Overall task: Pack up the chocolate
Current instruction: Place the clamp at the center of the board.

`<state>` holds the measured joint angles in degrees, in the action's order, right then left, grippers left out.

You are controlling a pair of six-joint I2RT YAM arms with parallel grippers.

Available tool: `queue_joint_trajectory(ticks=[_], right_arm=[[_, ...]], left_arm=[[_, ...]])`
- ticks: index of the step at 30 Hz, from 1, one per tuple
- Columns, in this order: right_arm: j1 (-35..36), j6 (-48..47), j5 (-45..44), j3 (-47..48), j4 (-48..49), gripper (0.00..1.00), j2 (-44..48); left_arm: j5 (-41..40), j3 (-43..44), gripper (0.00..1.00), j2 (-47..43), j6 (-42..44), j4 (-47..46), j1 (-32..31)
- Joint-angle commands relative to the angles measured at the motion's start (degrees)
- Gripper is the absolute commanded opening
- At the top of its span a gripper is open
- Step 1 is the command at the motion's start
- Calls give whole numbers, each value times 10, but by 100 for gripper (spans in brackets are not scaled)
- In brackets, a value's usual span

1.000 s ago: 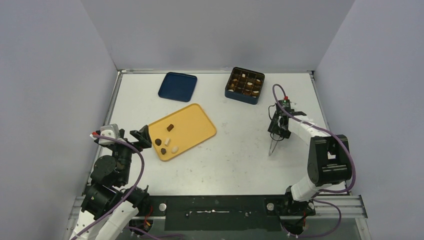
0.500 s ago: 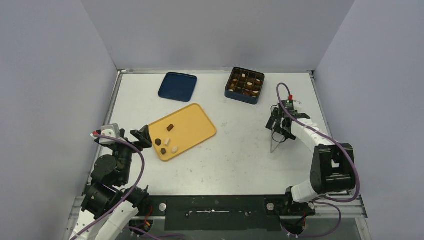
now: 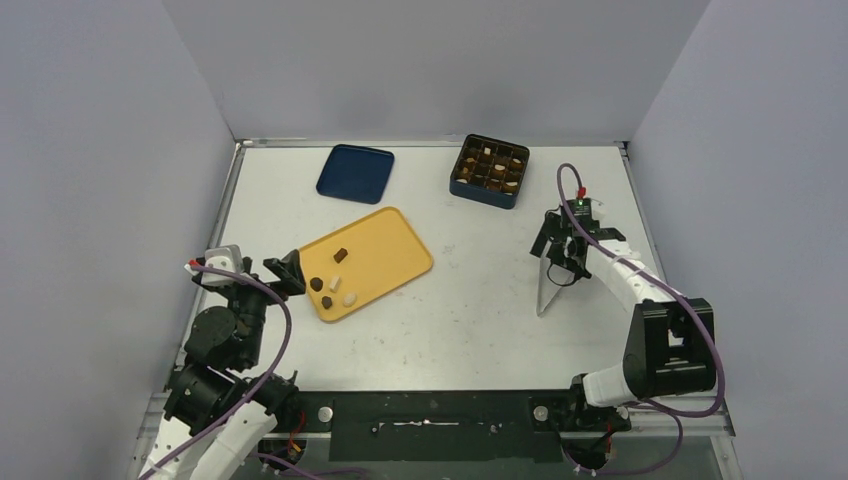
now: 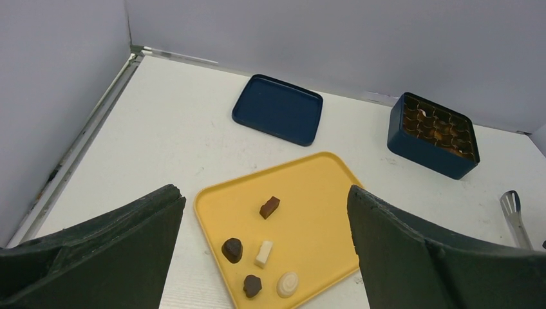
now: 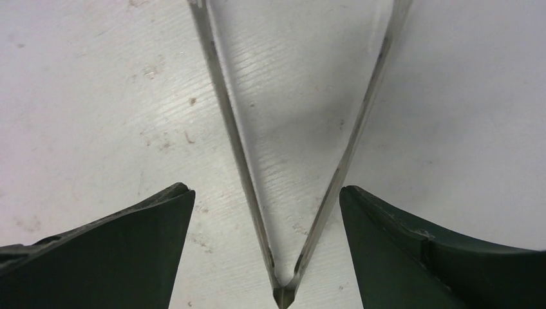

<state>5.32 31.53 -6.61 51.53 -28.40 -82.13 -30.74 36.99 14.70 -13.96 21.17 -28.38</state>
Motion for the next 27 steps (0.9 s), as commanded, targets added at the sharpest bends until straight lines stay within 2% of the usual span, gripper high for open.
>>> queue_joint_trajectory(ticks=[1,3,8,15,18,20,23,24,27], right_arm=[[14,-44,96,1,11,86,62],[40,-71,128,3,18,87,80],[133,-80,91,13,23,99,116],[154,-48,107,0,53,100,181],[159,-50,114,-6,77,100,201],[161,-50,114,-4,94,100,207],[164,-41,127,5,116,100,210],[165,-39,136,9,120,100,207],[174,-34,157,16,123,100,193]], left_arm=[[30,-4,97,35,-5,-34,2],[58,-6,97,72,-5,-45,3],[52,58,97,233,-41,-36,4],[29,257,97,536,-21,-23,21],[73,313,79,646,-2,-64,64],[135,339,69,703,-21,-99,103],[197,391,46,778,-74,-113,162],[198,409,42,802,-87,-117,174],[175,451,42,861,-70,-153,190]])
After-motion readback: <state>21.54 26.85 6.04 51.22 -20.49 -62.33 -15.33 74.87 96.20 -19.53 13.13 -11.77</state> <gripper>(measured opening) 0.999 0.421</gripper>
